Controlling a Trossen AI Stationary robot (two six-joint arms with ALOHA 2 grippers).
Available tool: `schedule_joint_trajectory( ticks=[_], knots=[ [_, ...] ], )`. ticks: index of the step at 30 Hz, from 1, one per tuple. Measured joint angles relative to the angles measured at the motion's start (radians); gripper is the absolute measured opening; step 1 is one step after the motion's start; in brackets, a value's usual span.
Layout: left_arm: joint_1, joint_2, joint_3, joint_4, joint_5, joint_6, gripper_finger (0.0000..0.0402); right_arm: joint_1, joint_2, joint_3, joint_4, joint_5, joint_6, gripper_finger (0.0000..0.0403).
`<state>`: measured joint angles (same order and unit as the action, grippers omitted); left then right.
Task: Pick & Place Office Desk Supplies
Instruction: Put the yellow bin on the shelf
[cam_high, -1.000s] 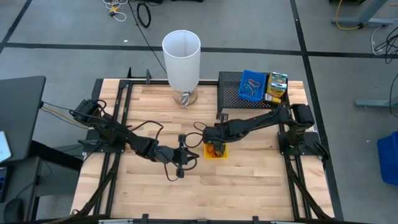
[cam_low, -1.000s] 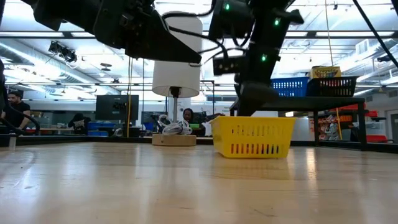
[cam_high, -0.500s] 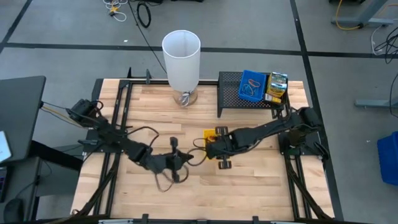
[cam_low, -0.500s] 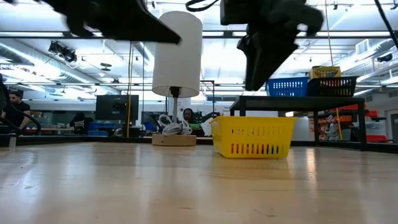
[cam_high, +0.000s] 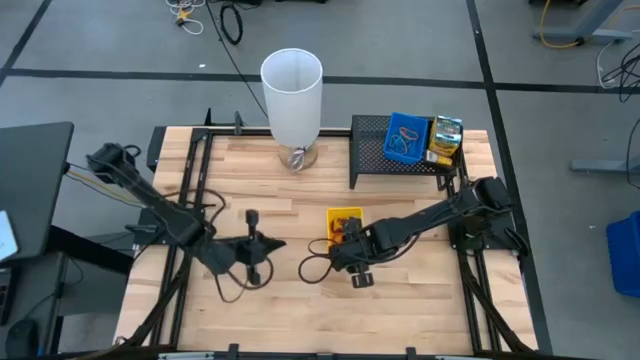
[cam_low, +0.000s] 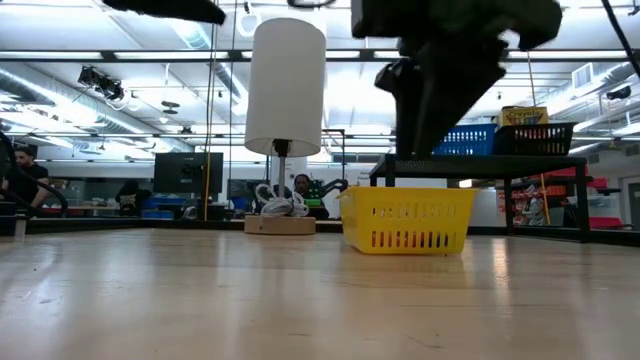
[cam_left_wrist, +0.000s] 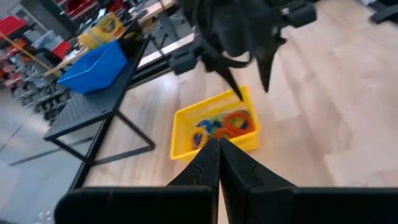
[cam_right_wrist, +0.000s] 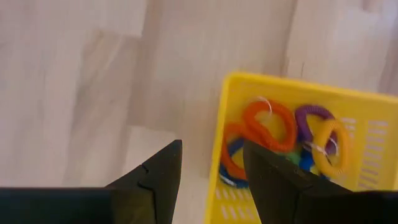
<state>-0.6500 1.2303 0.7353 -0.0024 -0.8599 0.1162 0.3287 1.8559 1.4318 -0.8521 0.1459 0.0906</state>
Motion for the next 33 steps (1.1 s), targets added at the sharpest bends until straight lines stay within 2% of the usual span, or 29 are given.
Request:
schedule_joint_trajectory(
  ticks=[10,18,22,26,27,33],
  knots=[
    [0.119,-0.035,0.0,0.003,0.022,0.029,0.0005,-0.063,0.025,-0.126,0.085,-0.03,-0.025,0.0181],
    [0.146,-0.035,0.0,0.005,0.023,0.034,0.0006,-0.087,0.025,-0.233,0.241,-0.039,-0.027,0.0172],
    [0.146,-0.035,0.0,0.024,0.023,0.033,0.0006,-0.082,0.025,-0.241,0.244,-0.015,-0.019,0.0123],
    [0.146,-0.034,0.0,0.041,0.023,0.038,0.0006,-0.066,0.025,-0.241,0.243,-0.015,-0.02,0.0028],
    [0.146,-0.034,0.0,0.041,0.023,0.038,0.0006,-0.06,0.025,-0.241,0.24,-0.009,-0.02,0.0015],
    [0.138,-0.034,0.0,0.042,0.023,0.034,0.0007,-0.025,0.025,-0.229,0.201,-0.003,0.01,0.0005]
  ],
)
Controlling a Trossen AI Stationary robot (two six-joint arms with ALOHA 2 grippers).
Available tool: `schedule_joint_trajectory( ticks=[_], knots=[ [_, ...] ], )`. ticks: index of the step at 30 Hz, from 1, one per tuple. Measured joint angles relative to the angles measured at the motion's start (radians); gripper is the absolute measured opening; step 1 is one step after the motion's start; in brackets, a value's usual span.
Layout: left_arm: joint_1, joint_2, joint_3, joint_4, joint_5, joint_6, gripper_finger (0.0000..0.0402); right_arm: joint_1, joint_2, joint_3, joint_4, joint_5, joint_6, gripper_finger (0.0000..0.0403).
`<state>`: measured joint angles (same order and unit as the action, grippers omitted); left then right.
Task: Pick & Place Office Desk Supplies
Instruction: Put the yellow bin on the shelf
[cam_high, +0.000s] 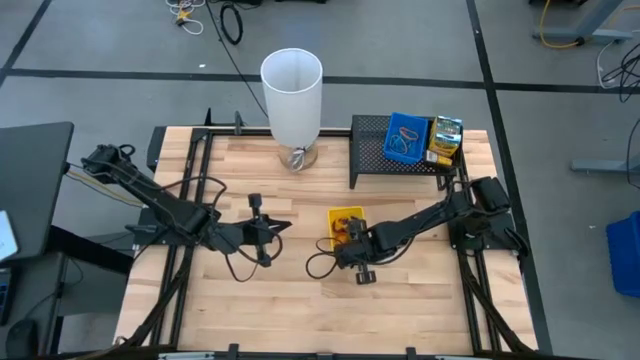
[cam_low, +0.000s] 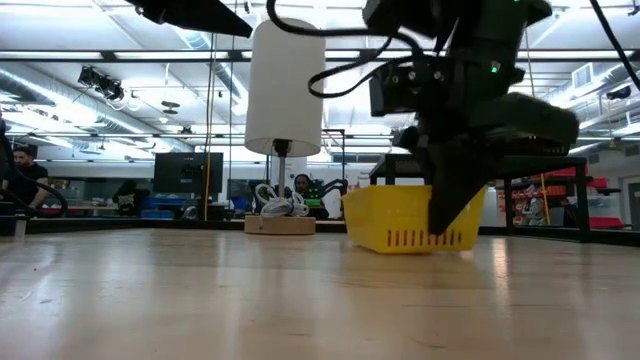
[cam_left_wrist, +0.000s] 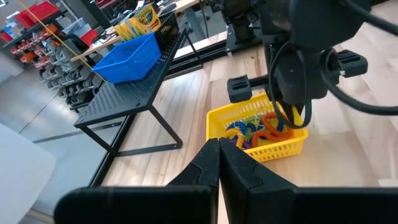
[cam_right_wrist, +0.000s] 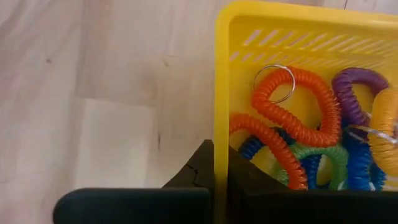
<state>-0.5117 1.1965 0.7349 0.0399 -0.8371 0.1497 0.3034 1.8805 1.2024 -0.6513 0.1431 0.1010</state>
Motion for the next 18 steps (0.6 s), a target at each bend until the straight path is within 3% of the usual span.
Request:
schedule_joint_trajectory(
  ticks=[11,18],
  knots=[
    [-0.014,0.0,0.0,0.002,0.0,-0.006,0.0007,0.065,-0.003,0.222,-0.306,0.271,0.093,0.0002],
    [-0.014,0.0,0.0,0.002,0.01,-0.008,0.0007,0.037,-0.003,0.417,-0.566,0.373,0.074,0.0001]
  ],
)
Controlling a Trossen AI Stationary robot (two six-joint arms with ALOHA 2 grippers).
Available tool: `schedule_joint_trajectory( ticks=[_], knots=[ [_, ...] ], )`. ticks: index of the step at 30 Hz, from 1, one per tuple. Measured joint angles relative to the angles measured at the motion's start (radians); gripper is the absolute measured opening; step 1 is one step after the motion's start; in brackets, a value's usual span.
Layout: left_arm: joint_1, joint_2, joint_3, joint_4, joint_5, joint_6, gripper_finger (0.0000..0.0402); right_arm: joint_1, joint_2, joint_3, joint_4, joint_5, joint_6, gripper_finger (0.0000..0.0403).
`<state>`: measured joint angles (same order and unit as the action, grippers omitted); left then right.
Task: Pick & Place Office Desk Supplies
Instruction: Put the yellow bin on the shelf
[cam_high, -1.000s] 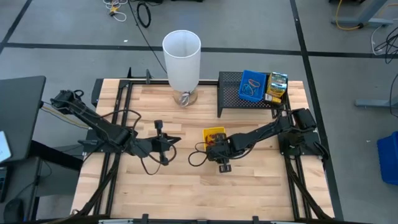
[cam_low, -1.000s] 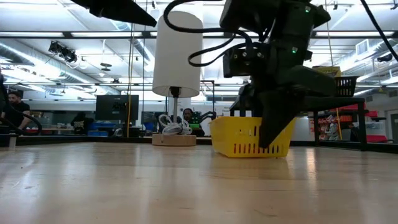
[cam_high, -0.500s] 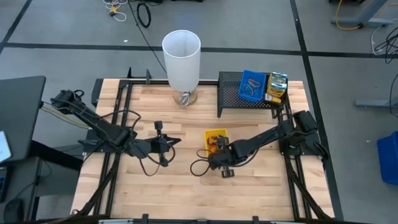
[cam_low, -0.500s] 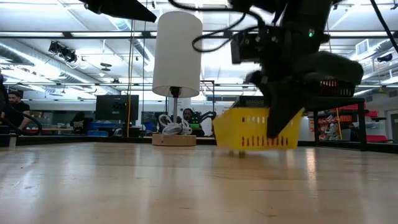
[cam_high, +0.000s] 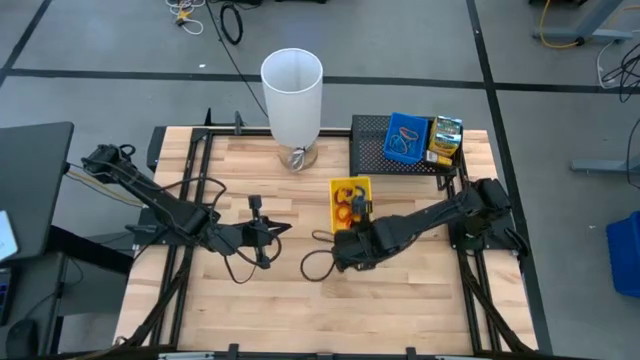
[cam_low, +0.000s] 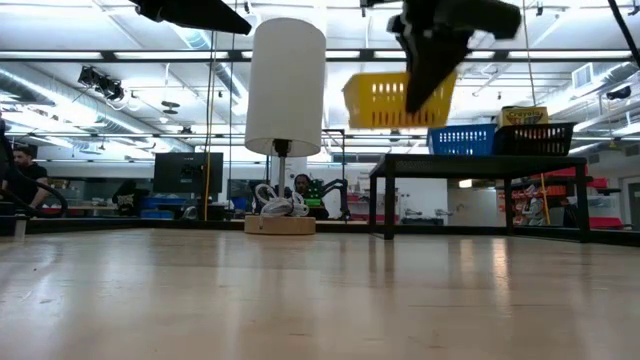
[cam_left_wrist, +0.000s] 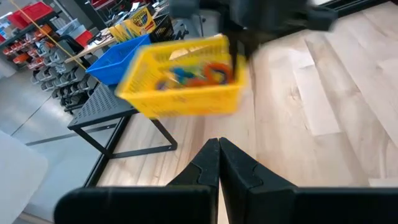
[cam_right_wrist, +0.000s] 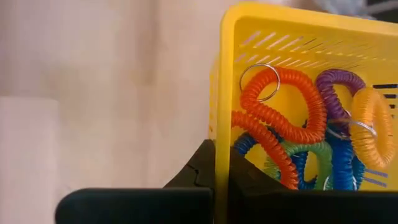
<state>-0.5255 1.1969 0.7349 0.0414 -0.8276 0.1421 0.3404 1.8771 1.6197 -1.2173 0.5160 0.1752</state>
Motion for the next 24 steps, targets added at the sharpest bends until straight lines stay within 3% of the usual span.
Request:
schedule_joint_trajectory(
  ticks=[5,10,24],
  knots=[
    [0.0,0.0,0.0,0.0,0.018,-0.004,0.0007,-0.066,-0.002,0.133,-0.159,0.03,-0.088,0.0001],
    [0.0,0.0,0.0,0.0,0.018,-0.013,0.0007,-0.173,-0.048,0.19,-0.18,-0.005,-0.202,0.0],
    [0.0,0.0,0.0,0.004,0.043,-0.014,0.0007,-0.538,-0.139,0.19,-0.109,-0.28,-0.496,0.0]
  ],
)
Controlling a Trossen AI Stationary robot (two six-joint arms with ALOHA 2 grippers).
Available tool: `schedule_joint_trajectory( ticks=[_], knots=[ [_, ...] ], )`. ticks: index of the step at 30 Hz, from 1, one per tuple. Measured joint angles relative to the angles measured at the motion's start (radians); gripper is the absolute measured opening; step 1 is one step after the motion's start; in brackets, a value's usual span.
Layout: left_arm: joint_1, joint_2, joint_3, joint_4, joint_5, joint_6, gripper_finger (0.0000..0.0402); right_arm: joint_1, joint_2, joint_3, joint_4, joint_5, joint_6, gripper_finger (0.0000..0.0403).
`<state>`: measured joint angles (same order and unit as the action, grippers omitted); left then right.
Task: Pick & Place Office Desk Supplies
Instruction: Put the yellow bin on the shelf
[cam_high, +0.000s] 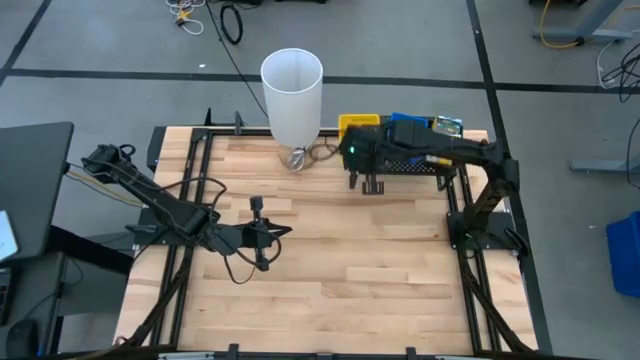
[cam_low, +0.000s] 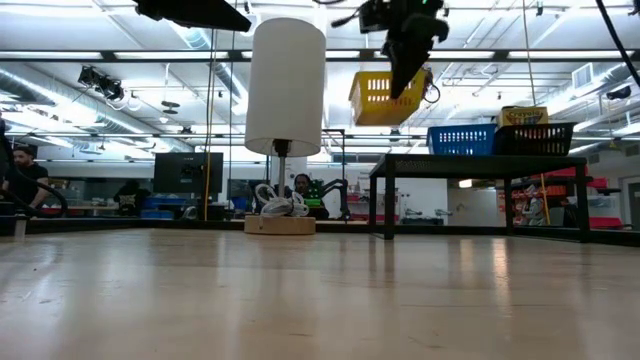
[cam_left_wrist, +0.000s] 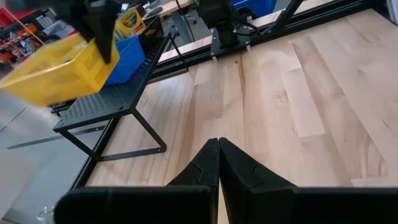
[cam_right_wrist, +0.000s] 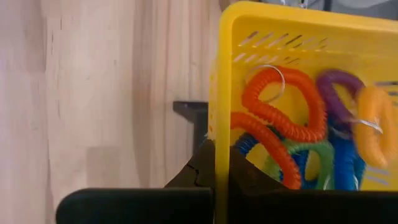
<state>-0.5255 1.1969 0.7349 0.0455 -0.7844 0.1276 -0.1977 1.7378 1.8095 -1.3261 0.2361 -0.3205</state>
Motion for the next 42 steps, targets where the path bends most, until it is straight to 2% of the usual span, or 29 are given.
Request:
schedule_joint_trajectory(
  ticks=[7,14,26,42],
  knots=[
    [0.001,0.0,0.0,0.003,0.0,0.003,0.0007,-0.131,0.002,0.0,0.051,-0.115,-0.079,0.0],
    [0.001,0.0,0.0,0.003,0.0,0.003,0.0007,-0.213,0.001,-0.015,0.062,-0.145,-0.097,0.0],
    [0.0,0.0,0.0,0.004,0.0,0.003,0.0007,-0.252,0.002,-0.227,0.163,-0.178,-0.123,0.0],
    [0.001,0.0,0.0,0.004,0.0,0.015,0.0007,-0.267,0.0,-0.238,0.156,-0.188,-0.08,0.0008]
  ],
)
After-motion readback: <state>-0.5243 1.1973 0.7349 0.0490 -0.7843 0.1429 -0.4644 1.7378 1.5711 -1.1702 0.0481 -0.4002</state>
